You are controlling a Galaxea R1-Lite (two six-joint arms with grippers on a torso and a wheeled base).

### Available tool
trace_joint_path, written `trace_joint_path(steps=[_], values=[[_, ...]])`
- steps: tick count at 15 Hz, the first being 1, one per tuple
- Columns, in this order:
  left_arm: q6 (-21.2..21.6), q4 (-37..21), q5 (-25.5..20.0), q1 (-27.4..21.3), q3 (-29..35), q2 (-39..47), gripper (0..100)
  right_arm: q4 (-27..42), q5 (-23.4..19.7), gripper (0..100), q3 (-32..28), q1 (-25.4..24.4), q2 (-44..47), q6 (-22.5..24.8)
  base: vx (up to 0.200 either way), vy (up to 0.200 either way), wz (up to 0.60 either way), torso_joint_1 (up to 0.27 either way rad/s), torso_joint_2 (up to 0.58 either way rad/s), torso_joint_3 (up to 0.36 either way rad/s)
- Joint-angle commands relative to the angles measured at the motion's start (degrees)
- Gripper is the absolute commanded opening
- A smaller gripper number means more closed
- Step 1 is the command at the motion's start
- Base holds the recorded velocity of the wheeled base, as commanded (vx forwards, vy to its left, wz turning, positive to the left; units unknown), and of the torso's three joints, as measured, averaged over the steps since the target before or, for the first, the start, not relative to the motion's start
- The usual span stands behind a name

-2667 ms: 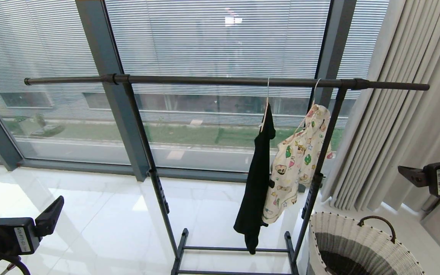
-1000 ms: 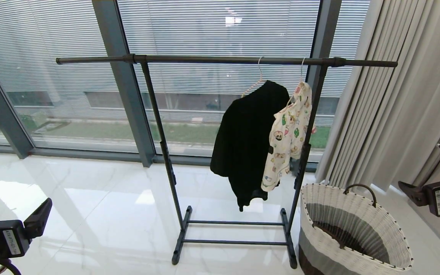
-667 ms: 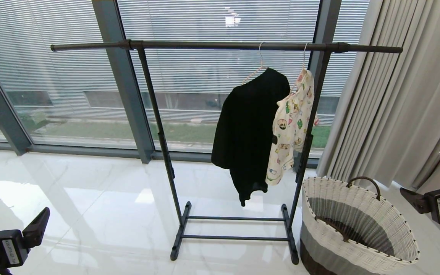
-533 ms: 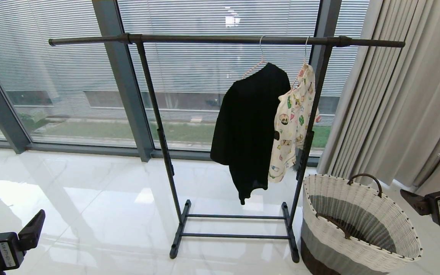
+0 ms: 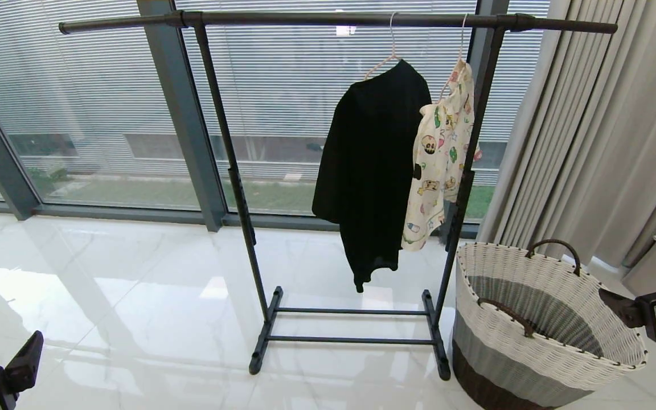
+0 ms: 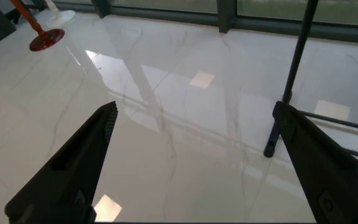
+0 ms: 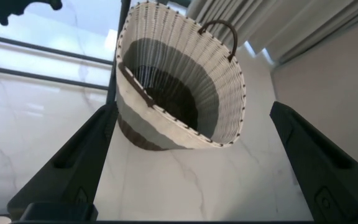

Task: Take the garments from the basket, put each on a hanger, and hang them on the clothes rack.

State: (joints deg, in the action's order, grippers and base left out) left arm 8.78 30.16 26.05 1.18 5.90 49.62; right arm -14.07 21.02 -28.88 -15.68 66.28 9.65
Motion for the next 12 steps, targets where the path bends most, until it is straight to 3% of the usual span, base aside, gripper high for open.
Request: trace_joint_path(steps=[1,5,7,10,12], values=[[0.01,-0.01,0.05,0.4,-1.07,-2.15,100,-0.17,-0.01,100,0.4,0.3,-0.19,0.01,0.0,0.0,0.0,-0.163,0.46,0.295],[-0.16,-0.01,0.05,2.25,-3.62,-5.14,100,-0.26,-0.01,100,3.57,4.25,-2.82,-0.51,0.0,0.0,0.0,-0.145,0.45,0.305],[-4.38,0.07,0.32,2.6,-5.64,-8.4,100,-0.43,-0.01,100,6.03,6.1,-4.67,-4.29,0.0,0.0,0.0,-0.063,0.2,0.151],[-6.32,-3.26,8.05,5.15,-5.9,-14.99,100,-0.52,0.17,100,11.83,13.22,-8.18,-7.81,0.0,0.0,0.0,-0.013,0.05,0.029],[-6.14,-5.46,8.67,5.23,-5.9,-17.89,100,-0.43,0.17,100,14.03,16.03,-10.38,-7.55,0.0,0.0,0.0,0.0,0.0,0.0]])
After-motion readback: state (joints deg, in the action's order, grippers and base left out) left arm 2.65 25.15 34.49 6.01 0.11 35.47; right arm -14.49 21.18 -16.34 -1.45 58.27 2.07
